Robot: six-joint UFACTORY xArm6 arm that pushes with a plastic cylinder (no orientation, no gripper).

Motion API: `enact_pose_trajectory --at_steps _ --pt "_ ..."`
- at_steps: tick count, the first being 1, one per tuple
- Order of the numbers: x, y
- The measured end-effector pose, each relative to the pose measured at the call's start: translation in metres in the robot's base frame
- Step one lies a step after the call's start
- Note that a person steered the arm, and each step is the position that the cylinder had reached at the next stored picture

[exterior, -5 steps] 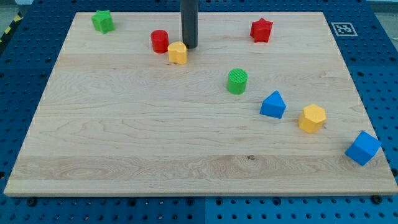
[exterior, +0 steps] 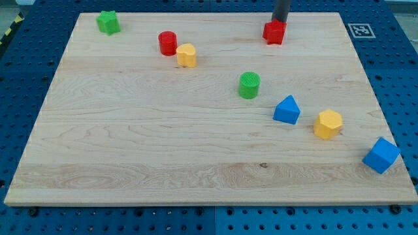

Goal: Slide the red star below the yellow heart

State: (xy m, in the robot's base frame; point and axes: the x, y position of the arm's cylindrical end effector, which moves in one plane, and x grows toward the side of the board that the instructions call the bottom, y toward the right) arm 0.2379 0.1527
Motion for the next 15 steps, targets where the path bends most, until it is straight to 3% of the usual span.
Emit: enact_pose_trajectory --at_steps 1,2,3,4,6,8,9,10,11,13,15 --pt "0.037 -0.021" --pt "0.034 -0.018" --pt "0.03 0.03" --pt "0.056 0.025" --pt "0.091 -0.061" --pt "0.044 -0.059" --pt "0.057 -0.078" --pt "0.105 -0.081" --pt "0.125 -0.082" --pt "0.101 -0.083" --pt "0.103 -0.115"
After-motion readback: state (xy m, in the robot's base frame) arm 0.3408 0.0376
